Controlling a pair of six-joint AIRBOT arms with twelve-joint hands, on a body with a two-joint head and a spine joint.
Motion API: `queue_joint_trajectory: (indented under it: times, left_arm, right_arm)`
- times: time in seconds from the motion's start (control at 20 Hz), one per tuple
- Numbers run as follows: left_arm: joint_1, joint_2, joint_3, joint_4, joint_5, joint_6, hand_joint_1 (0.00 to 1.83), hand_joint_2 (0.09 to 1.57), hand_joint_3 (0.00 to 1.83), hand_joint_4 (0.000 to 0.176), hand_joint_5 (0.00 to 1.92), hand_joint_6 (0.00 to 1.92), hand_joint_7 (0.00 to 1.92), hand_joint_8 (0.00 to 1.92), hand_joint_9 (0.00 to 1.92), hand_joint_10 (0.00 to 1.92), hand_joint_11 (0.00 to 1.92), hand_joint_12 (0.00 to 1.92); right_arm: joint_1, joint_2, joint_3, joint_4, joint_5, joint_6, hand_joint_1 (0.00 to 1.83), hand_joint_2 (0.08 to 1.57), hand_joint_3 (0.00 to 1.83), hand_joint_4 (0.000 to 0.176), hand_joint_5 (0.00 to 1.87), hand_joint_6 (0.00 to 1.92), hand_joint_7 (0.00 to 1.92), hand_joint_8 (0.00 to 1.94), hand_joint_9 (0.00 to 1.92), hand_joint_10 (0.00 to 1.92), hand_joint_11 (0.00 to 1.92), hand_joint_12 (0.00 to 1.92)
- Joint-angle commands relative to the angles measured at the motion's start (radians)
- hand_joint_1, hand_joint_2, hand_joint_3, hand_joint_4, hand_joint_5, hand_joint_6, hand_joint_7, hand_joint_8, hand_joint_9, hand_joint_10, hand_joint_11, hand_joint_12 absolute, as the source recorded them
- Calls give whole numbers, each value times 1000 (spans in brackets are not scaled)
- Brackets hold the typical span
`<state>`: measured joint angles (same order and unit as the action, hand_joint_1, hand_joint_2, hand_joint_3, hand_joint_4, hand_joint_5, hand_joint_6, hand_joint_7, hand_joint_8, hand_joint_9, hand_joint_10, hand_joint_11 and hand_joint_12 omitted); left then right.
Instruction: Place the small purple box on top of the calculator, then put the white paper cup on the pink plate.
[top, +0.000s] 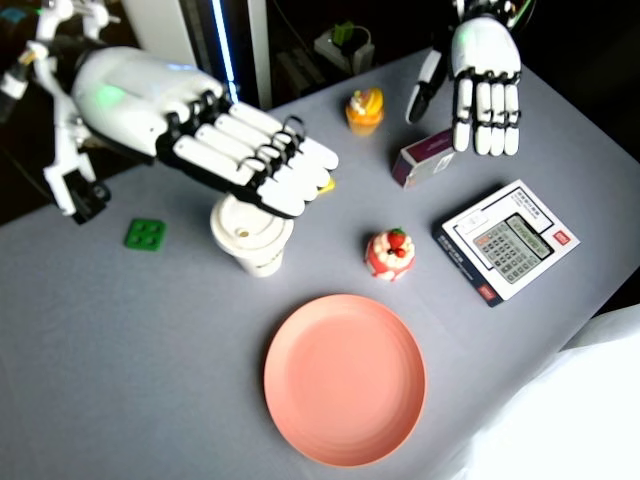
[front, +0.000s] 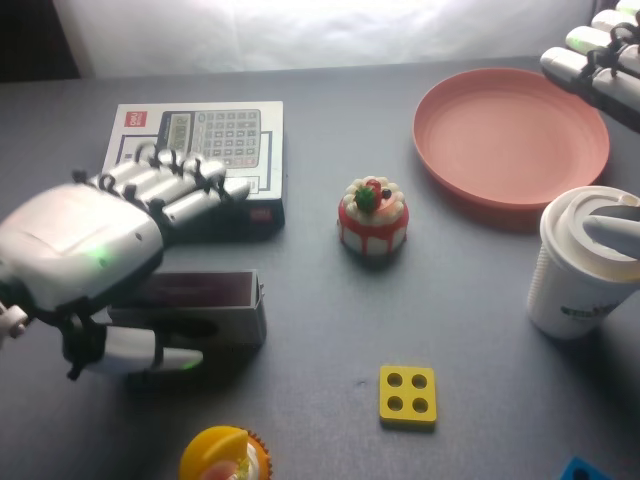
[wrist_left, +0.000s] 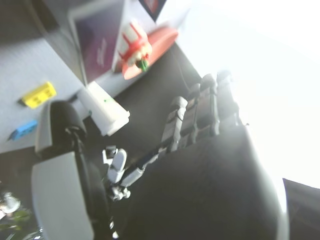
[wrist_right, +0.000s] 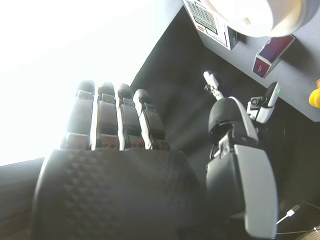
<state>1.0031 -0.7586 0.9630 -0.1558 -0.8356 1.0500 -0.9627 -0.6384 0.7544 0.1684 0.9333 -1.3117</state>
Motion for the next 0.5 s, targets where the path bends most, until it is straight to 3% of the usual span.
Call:
queue_joint_trajectory:
  times: [0.0,0.1,0.15,0.25,0.3,0.35,0.45]
  left_arm:
    - [-7,-17,11,-9,-73,1,865,936,15,27,122,8,133,13,76,17,0,536]
    - [-7,-49,39,-35,-21,1,842,945,9,16,203,25,200,15,125,31,0,797]
    - [-7,-56,45,-42,-9,2,858,957,10,0,230,27,220,13,143,36,0,893]
    - [-6,-68,55,-52,6,3,863,960,7,0,241,21,228,7,149,36,0,939]
    - [-6,-73,59,-55,12,5,922,1032,19,0,366,39,489,61,385,356,14,1412]
    - [-6,-76,62,-57,16,5,955,1057,11,0,457,44,638,83,431,651,61,1570]
    - [-6,-80,65,-62,19,8,965,1064,3,0,488,27,686,67,386,859,70,1617]
  right_arm:
    - [16,0,3,4,125,-4,257,1264,19,0,0,0,0,0,0,0,0,0]
    - [16,-1,3,6,127,-4,287,1273,20,0,0,0,0,0,0,0,0,0]
    - [16,-1,2,6,127,-4,292,1281,24,0,0,0,0,0,0,0,0,0]
    - [16,-1,3,6,127,-4,319,1284,22,0,0,0,0,0,0,0,0,0]
    - [16,-1,3,6,127,-4,306,1289,22,0,0,0,0,0,0,0,0,0]
    - [16,-1,3,6,127,-4,305,1292,23,0,0,0,0,0,0,0,0,0]
    - [16,-1,3,8,127,-4,306,1293,22,0,0,0,0,0,0,0,0,0]
